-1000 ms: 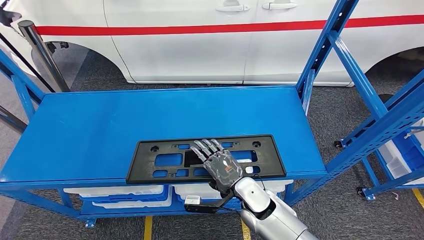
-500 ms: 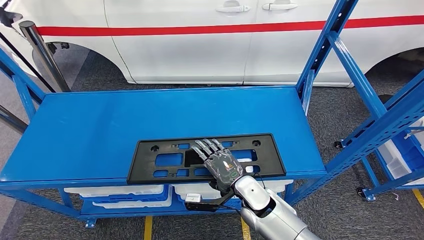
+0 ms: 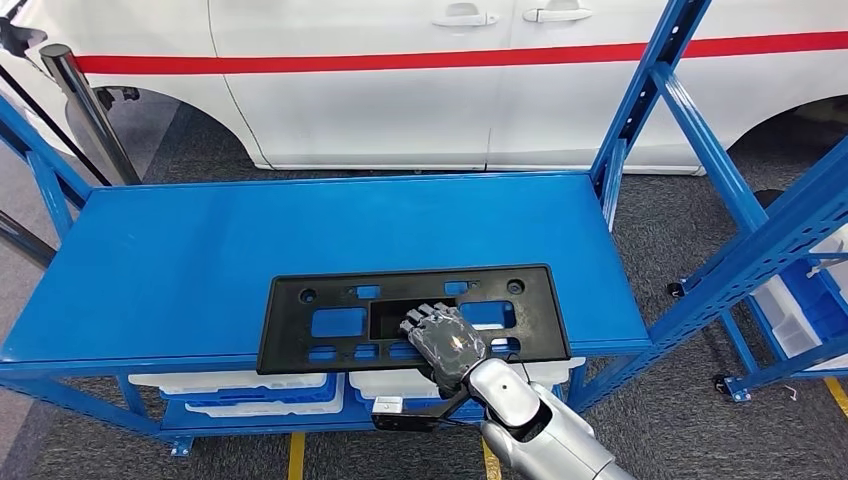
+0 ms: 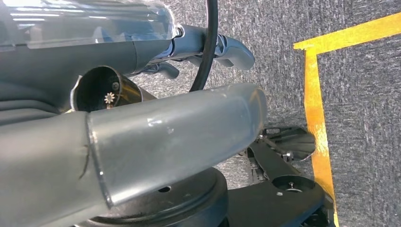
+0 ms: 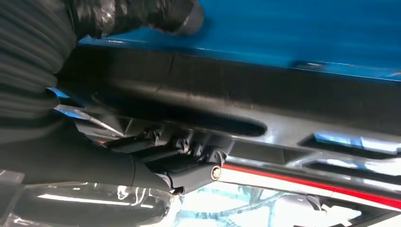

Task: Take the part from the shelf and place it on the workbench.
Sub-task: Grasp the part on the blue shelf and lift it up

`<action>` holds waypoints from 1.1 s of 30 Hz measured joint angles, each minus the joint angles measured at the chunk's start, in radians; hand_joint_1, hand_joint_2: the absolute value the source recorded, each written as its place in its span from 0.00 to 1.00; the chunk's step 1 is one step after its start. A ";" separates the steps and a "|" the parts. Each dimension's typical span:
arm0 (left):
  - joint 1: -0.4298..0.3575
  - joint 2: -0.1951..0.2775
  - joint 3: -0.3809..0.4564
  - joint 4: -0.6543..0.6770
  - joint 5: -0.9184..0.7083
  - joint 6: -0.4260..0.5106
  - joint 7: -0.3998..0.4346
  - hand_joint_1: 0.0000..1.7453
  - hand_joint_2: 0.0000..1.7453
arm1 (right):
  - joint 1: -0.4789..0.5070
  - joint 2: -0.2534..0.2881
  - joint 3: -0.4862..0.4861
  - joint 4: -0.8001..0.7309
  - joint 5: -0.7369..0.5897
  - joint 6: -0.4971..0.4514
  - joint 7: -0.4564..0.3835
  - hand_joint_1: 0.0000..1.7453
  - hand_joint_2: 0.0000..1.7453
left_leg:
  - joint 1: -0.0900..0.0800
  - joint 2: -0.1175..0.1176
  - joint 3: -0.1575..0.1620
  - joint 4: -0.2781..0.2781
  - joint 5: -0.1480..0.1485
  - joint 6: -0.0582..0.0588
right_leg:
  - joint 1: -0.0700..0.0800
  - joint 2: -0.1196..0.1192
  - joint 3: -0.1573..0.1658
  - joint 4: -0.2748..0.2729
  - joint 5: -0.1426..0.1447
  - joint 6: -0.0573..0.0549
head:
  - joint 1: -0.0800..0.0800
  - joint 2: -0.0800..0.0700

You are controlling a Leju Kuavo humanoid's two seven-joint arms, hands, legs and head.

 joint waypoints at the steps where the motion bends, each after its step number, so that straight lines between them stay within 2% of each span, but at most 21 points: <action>1: 0.000 0.000 0.000 0.000 0.000 0.000 0.000 0.00 0.00 | 0.000 0.000 0.000 0.000 -0.001 0.000 0.000 0.71 1.00 | 0.000 0.000 -0.001 0.000 0.000 0.000 | 0.000 0.000 0.000 0.000 0.000 0.000 | 0.000 0.000; 20: 0.000 -0.001 0.006 0.000 -0.012 -0.005 -0.002 0.00 0.00 | 0.005 0.000 0.000 -0.012 -0.004 -0.001 -0.003 0.79 1.00 | 0.000 0.000 -0.001 0.000 0.002 -0.003 | 0.000 0.000 0.000 0.000 0.003 -0.002 | 0.000 0.000; 33: 0.001 -0.003 0.016 0.000 -0.012 -0.006 -0.004 0.00 0.00 | -0.002 -0.021 0.000 -0.076 0.008 -0.005 0.002 0.81 1.00 | 0.000 0.000 0.002 0.000 0.003 -0.004 | 0.001 0.000 -0.001 0.000 0.003 -0.002 | 0.000 0.000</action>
